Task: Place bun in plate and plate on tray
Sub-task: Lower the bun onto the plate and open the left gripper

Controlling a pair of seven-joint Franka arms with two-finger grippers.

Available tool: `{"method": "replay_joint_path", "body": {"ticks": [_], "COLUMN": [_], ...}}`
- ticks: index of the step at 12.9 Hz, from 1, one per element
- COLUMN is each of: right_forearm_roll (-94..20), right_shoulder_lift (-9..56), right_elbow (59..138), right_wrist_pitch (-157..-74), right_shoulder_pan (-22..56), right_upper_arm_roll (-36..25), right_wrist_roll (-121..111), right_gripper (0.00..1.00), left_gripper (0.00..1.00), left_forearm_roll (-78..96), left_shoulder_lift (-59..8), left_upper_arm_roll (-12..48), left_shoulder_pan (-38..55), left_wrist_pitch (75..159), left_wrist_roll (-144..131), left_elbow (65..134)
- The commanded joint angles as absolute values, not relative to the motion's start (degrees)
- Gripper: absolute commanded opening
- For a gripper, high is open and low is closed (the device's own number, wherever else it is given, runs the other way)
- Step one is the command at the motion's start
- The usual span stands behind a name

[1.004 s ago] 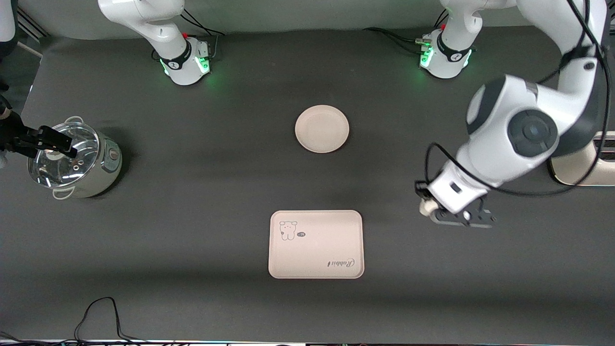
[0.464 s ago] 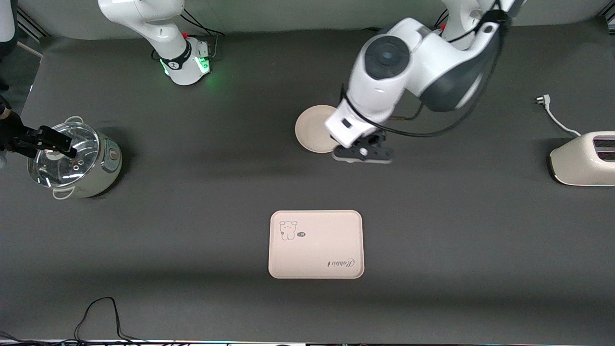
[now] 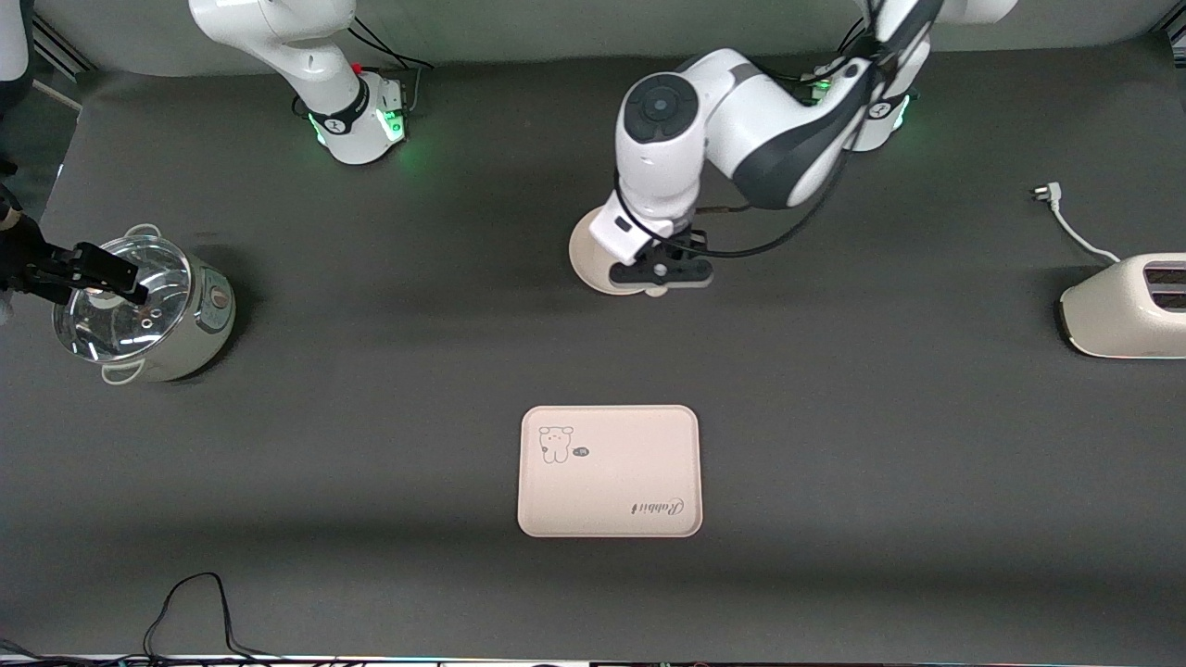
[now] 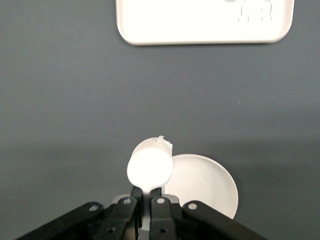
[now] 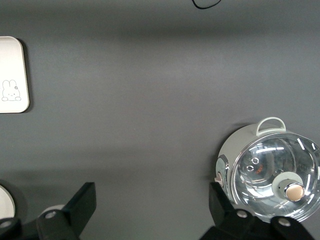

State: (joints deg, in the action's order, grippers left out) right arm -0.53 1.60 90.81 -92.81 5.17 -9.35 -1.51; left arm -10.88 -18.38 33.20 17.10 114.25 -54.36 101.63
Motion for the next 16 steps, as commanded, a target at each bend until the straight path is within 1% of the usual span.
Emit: {"method": "replay_joint_path", "body": {"ticks": [1, 2, 3, 5, 7, 10, 11, 12, 13, 14, 16], "right_forearm_roll": [-1.1, -1.1, -1.1, -1.1, -1.1, -1.1, -1.1, -1.1, -1.1, -1.1, -1.1], "right_shoulder_lift": [1.1, 1.1, 1.1, 1.1, 1.1, 1.1, 1.1, 1.1, 1.1, 1.1, 1.1], "right_elbow": [91.2, 91.2, 91.2, 91.2, 91.2, 91.2, 91.2, 91.2, 91.2, 91.3, 91.3], "right_wrist_pitch": [-92.3, -92.4, -92.4, -92.3, -92.4, -92.3, -92.3, -92.3, -92.4, -92.3, -92.3], "right_shoulder_pan": [5.4, 5.4, 5.4, 5.4, 5.4, 5.4, 5.4, 5.4, 5.4, 5.4, 5.4], "right_upper_arm_roll": [-9.8, -9.8, -9.8, -9.8, -9.8, -9.8, -9.8, -9.8, -9.8, -9.8, -9.8], "right_wrist_roll": [-2.7, -2.7, -2.7, -2.7, -2.7, -2.7, -2.7, -2.7, -2.7, -2.7, -2.7], "right_gripper": [1.0, 1.0, 1.0, 1.0, 1.0, 1.0, 1.0, 1.0, 1.0, 1.0, 1.0], "left_gripper": [0.0, 0.0, 0.0, 0.0, 0.0, 0.0, 0.14, 0.58, 0.98, 1.0, 1.0], "left_forearm_roll": [-12.0, -12.2, -13.3, -15.8, -16.4, -25.2, -26.4, -27.3, -28.6, -29.1, -29.1], "left_shoulder_lift": [-14.3, -14.2, -14.5, -15.7, -19.0, -24.1, -25.0, -25.5, -26.0, -26.1, -26.1], "left_upper_arm_roll": [33.7, 33.8, 34.4, 34.9, 35.8, 35.9, 35.9, 35.9, 35.9, 35.9, 35.9], "left_shoulder_pan": [17.8, 18.0, 19.2, 21.3, 21.9, 23.0, 22.9, 22.9, 22.9, 22.4, 22.1], "left_wrist_pitch": [117.6, 118.3, 121.2, 129.4, 131.7, 135.6, 136.1, 136.2, 136.2, 136.1, 135.1], "left_wrist_roll": [-58.3, -59.4, -63.1, -71.9, -75.0, -86.7, -87.3, -87.3, -87.8, -87.9, -88.0], "left_elbow": [108.7, 110.6, 113.4, 119.4, 120.5, 120.6, 120.5, 120.4, 120.4, 120.5, 120.3]}}
